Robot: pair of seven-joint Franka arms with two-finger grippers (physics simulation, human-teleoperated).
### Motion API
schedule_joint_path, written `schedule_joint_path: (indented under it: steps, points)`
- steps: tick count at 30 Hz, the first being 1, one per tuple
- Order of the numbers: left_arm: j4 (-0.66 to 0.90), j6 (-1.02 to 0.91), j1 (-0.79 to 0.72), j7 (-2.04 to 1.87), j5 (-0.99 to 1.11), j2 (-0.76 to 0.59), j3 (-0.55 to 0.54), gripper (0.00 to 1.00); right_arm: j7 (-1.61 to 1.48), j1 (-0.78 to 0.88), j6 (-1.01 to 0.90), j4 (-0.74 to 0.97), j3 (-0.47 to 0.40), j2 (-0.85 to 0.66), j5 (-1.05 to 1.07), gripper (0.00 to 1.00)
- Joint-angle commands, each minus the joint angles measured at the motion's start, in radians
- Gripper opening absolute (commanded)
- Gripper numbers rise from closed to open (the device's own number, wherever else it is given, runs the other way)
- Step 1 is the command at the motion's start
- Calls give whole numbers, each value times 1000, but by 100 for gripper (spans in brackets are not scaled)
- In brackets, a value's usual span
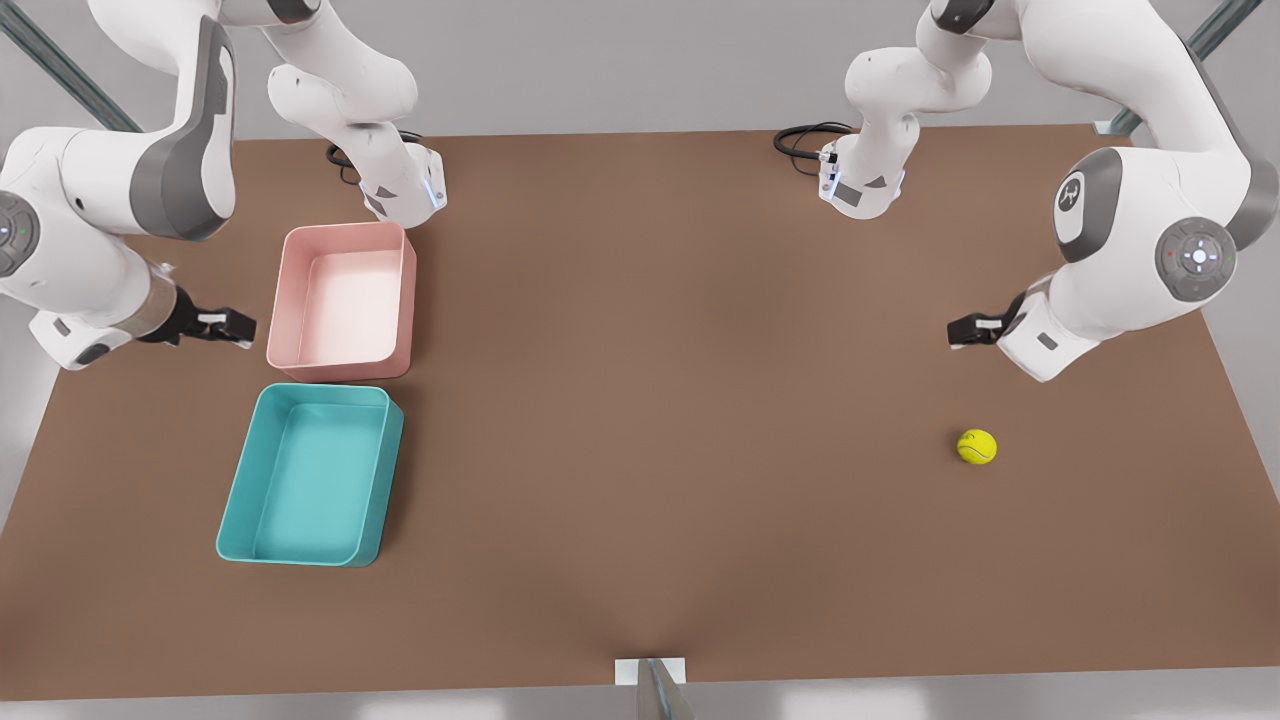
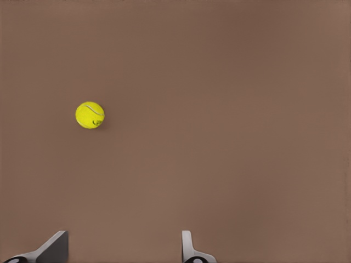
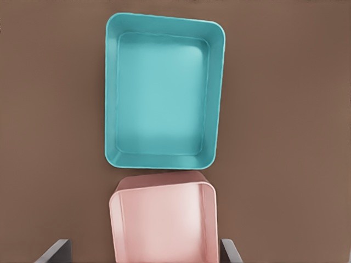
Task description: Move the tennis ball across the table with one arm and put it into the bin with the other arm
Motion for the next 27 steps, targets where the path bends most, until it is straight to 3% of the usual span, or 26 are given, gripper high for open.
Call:
schedule_joint_path:
  steps: [1,2,3,4,5,6,7,11,15,18,19,25,27]
  points:
    - [1,12,0,-47,-2,-1,0,100,-6,1,63,-1,0,0,-3,100]
    - [1,12,0,-45,-2,0,0,100,-3,1,62,-1,0,1,-3,100]
    - [-1,34,2,-22,3,10,0,90,-1,1,62,1,0,3,-4,100]
    - [-1,75,14,245,7,48,3,72,-4,1,54,-1,-2,4,-3,100]
    - [-2,133,40,585,11,109,14,44,-7,3,51,-4,-3,6,-1,100]
    - [-12,181,57,602,11,143,49,21,-7,4,27,-10,-5,26,-3,100]
    - [-13,261,80,704,23,192,50,21,-7,7,25,-10,-5,36,-3,100]
    - [-15,500,196,1717,195,361,61,21,-6,9,34,-12,-3,55,10,100]
    - [-77,620,216,2226,233,381,63,21,-67,9,33,5,-3,81,10,100]
    - [-254,946,242,2273,241,401,67,21,-69,6,36,5,-3,82,10,100]
    - [-255,971,258,2273,251,418,67,21,-69,6,40,7,-3,84,7,100]
    - [-259,924,258,2260,195,456,67,21,-69,9,44,7,-3,93,4,100]
    - [-259,812,255,2217,198,456,67,21,-69,9,42,7,-3,98,4,100]
